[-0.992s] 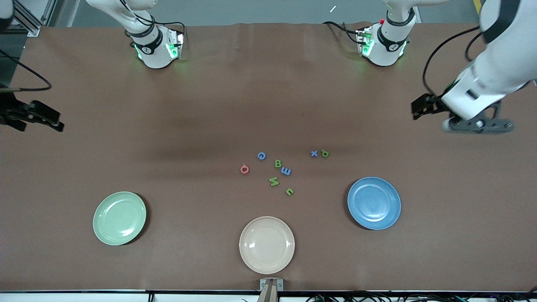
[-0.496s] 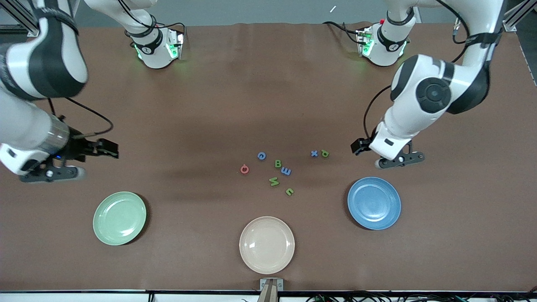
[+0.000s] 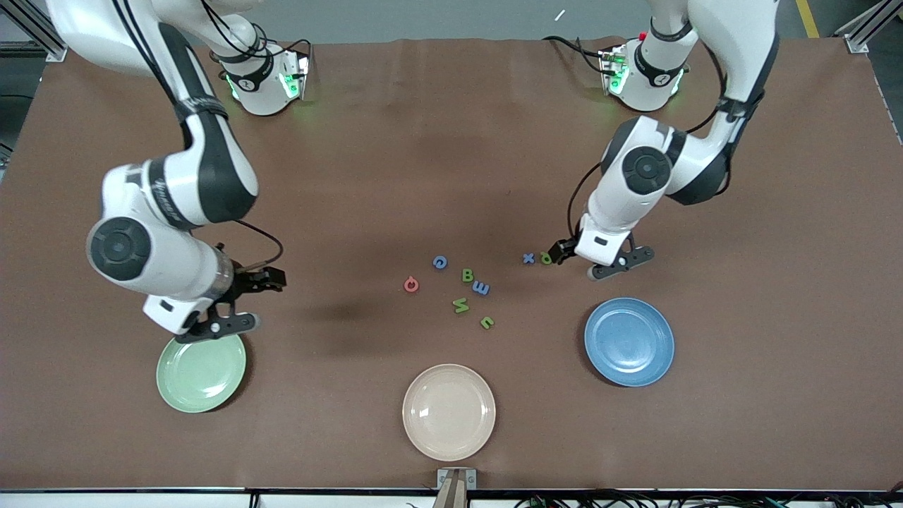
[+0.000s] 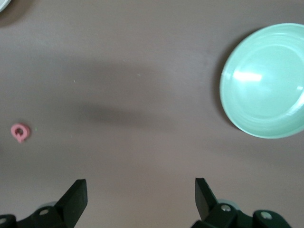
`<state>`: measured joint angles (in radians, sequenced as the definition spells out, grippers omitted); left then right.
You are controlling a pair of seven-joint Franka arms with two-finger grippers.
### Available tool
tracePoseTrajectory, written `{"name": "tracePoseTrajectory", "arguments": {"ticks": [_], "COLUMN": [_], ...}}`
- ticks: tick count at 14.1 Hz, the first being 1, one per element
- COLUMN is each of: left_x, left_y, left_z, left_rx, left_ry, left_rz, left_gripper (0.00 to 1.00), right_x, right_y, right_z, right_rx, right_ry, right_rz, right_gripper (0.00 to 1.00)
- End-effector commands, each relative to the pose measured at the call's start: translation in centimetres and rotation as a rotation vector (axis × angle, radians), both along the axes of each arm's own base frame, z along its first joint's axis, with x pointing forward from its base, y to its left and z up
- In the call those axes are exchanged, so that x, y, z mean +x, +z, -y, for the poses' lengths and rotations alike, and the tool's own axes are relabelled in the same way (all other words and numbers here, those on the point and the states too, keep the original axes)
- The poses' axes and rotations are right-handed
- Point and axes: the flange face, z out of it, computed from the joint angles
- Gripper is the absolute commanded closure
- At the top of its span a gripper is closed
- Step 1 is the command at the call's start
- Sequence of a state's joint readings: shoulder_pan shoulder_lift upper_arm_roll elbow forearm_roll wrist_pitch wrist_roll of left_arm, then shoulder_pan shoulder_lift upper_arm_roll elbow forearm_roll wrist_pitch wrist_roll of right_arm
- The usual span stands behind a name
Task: Sort upper and lower case letters into plates
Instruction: 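Grasp the green b with the left gripper while the right gripper grasps Q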
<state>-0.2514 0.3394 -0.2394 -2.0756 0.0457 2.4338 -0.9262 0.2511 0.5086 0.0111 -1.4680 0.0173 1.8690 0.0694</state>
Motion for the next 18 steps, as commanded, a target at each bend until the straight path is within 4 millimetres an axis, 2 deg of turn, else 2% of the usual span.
{"name": "tracePoseTrajectory", "arguments": {"ticks": [1, 4, 6, 9, 11, 13, 15, 18], "left_x": [-0.1, -0.9, -1.1, -1.0, -1.1, -1.1, -1.3, -1.3], "left_y": [-3.1, -6.4, -7.3, -7.9, -8.7, -9.2, -9.5, -9.6], "left_z": [0.9, 1.9, 2.2, 3.1, 3.9, 4.2, 4.1, 3.9], "left_rx": [0.028, 0.07, 0.076, 0.073, 0.073, 0.074, 0.078, 0.081], "left_ry": [0.06, 0.117, 0.153, 0.159, 0.153, 0.149, 0.15, 0.151], "left_rz": [0.008, -0.022, -0.032, -0.037, -0.044, -0.049, -0.055, -0.059], "left_gripper": [0.09, 0.25, 0.26, 0.27, 0.28, 0.29, 0.35, 0.37], "right_x": [-0.2, -1.6, -2.6, -4.8, -6.0, -6.9, -6.8, -7.7], "right_y": [-3.5, -7.8, -10.7, -13.7, -15.5, -17.1, -18.6, -18.9], "right_z": [-4.0, -9.7, -12.7, -17.6, -20.1, -21.8, -22.2, -23.2], "right_rx": [-0.004, -0.031, -0.042, -0.039, -0.03, -0.019, 0.007, 0.014], "right_ry": [-0.117, -0.266, -0.384, -0.549, -0.627, -0.675, -0.721, -0.729], "right_rz": [0.003, 0.006, 0.017, 0.04, 0.055, 0.065, 0.082, 0.065], "right_gripper": [0.0, 0.0, 0.0, 0.0, 0.0, 0.0, 0.0, 0.0]}}
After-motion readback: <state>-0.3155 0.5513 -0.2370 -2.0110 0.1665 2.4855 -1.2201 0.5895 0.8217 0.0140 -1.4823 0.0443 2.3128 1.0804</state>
